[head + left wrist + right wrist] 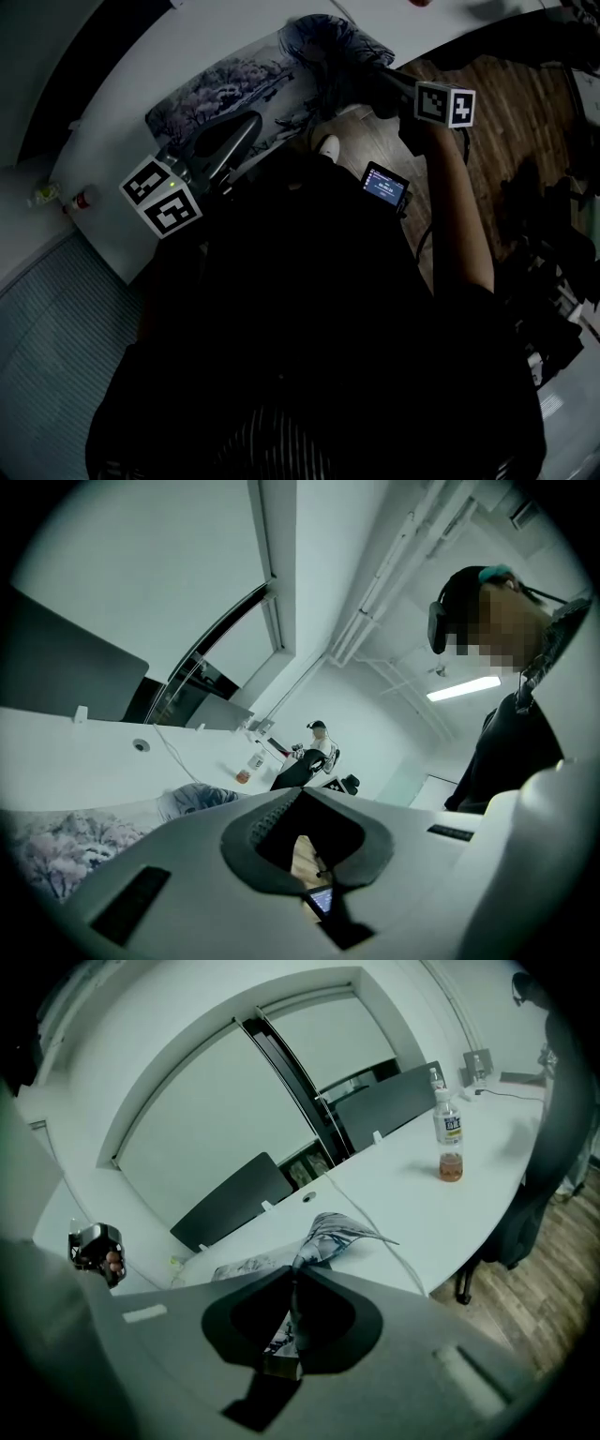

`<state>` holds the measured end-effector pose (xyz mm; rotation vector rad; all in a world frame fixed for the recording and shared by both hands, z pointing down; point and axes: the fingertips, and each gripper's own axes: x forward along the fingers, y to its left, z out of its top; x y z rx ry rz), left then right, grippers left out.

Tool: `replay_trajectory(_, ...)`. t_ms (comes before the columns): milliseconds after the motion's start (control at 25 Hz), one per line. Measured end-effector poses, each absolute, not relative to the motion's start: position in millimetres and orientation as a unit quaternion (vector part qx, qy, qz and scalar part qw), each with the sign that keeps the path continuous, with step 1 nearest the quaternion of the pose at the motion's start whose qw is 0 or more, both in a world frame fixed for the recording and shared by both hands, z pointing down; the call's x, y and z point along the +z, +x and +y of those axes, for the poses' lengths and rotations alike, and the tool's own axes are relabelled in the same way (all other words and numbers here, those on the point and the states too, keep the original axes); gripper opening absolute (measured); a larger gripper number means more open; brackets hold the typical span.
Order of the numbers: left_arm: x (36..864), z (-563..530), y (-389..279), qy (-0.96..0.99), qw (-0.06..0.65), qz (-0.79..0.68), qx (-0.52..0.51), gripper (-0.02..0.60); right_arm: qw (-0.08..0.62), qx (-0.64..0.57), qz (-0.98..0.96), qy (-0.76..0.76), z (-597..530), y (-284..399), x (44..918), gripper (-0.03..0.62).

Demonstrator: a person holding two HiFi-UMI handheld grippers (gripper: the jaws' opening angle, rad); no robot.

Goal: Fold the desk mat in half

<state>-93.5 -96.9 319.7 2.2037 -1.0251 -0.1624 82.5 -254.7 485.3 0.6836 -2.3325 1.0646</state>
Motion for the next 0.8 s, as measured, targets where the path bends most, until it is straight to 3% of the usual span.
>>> replay_trajectory(360,311.3,-52.8,-159.1,0.848,0.332,-0.403,-0.091,0.008,0.243,0.378,-0.849,0.277,-235.0,42.3,474.7,0.031)
replay_trajectory(560,293.6,-38.7,-206.6,0.824,0.355,-0.398,-0.194,0.008,0.229,0.381,-0.853,0.274,-221.4,10.7,460.4,0.031)
replay_trajectory(800,292.1,-19.0,-253.4,0.825,0.337,-0.407,-0.198,0.008,0.240,0.367,-0.857,0.269,-210.6,-30.7,452.9,0.031)
